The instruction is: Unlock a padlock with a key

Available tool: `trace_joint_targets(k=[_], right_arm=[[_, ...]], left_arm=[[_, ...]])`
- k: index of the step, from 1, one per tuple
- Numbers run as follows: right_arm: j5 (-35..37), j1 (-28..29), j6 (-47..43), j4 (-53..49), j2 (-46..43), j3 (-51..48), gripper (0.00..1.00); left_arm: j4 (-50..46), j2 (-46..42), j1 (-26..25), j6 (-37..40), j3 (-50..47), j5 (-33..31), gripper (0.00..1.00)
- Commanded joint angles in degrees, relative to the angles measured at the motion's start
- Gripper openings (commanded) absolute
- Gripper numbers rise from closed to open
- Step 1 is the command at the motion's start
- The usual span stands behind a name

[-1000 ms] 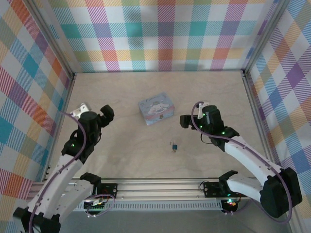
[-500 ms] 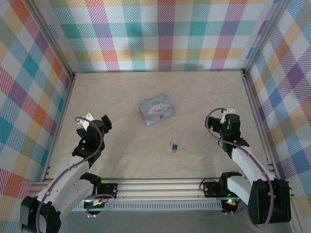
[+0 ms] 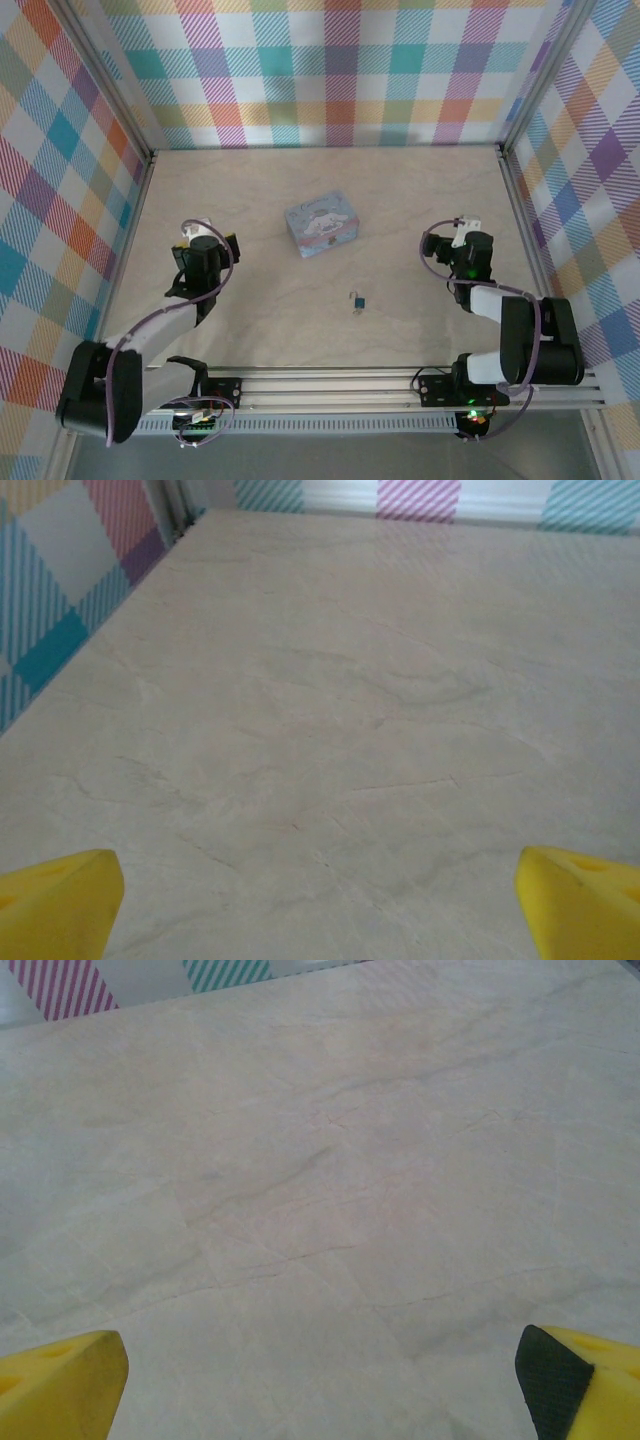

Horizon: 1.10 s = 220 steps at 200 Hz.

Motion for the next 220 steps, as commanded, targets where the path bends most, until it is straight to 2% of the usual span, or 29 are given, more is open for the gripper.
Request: trace_joint_targets(k=[1, 11, 50, 62, 104, 135, 186, 220], right_arm=[[-5.0, -1.4, -0.8, 8.4, 3.8, 1.3, 1.00], [-7.5, -1.4, -1.9, 7.0, 3.9, 1.8, 1.00], [-9.8, -1.2, -3.1, 10.2, 7.5, 1.7, 1.00], [-10.3, -1.2, -2.9, 14.5, 9.0, 0.6, 1.00], [-10.0, -1.2, -3.2, 12.1, 8.4, 1.2, 1.00], [-9.8, -1.1, -3.2, 12.2, 8.4, 1.2, 1.00], [-7.9, -0.1, -4.0, 10.7, 8.4, 1.9, 1.00], [-8.4, 0.2, -4.5, 10.3, 8.5, 2.2, 1.00]], left_arm=[[11.0, 5.1, 2.4, 4.3, -0.9, 4.9, 1.00], [13.5, 8.0, 3.1, 4.9, -0.8, 6.4, 1.00], [24.9, 15.2, 5.6, 5.2, -2.7, 13.5, 1.00], [28.1, 17.1, 6.0, 5.1, -3.4, 14.8, 1.00], [36.0, 22.9, 8.7, 3.6, -4.9, 20.1, 1.00], [27.5, 22.9, 9.6, 2.7, -0.7, 20.3, 1.00], [27.0, 23.1, 9.2, 3.4, -0.2, 20.6, 1.00], [25.1, 23.2, 9.1, 4.8, 0.9, 23.5, 1.00]])
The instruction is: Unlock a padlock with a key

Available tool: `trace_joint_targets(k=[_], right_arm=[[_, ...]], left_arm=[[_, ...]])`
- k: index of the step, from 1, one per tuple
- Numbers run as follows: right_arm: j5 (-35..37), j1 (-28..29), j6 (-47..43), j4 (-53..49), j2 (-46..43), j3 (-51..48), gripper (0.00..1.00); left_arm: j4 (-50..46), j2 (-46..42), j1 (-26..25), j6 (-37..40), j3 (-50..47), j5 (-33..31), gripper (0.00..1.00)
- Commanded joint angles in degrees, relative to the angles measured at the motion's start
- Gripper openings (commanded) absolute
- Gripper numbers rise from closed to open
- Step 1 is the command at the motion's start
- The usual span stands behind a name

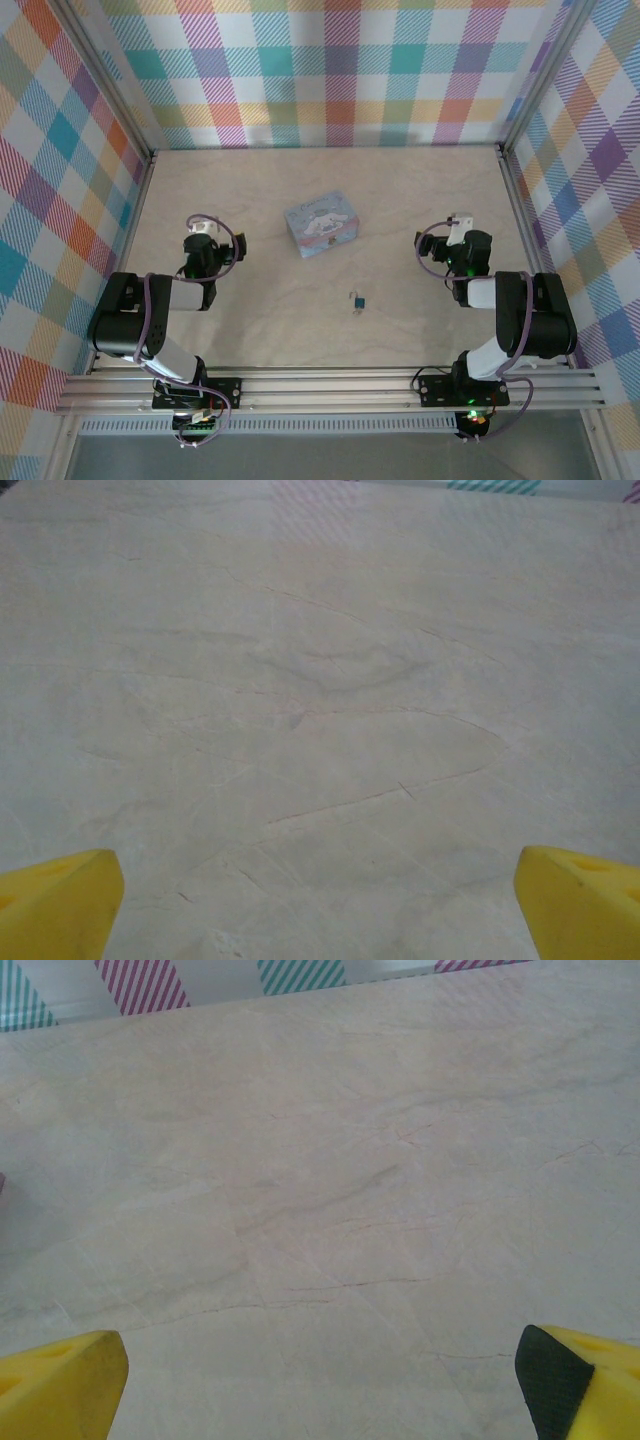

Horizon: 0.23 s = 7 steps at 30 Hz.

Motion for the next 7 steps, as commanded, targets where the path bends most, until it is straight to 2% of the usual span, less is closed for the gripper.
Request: trace_joint_targets(k=[1, 7], right_arm=[[-0.7, 0.4, -1.5, 0.3, 0.2, 1.5, 1.00], [0.5, 1.1, -1.8, -0.2, 0.2, 1.8, 1.00]], left_arm=[[-1.1, 0.4, 0.3, 1.0, 1.8, 2.4, 1.00], [-1.1, 0.5, 0.2, 1.0, 1.7, 2.4, 1.00]])
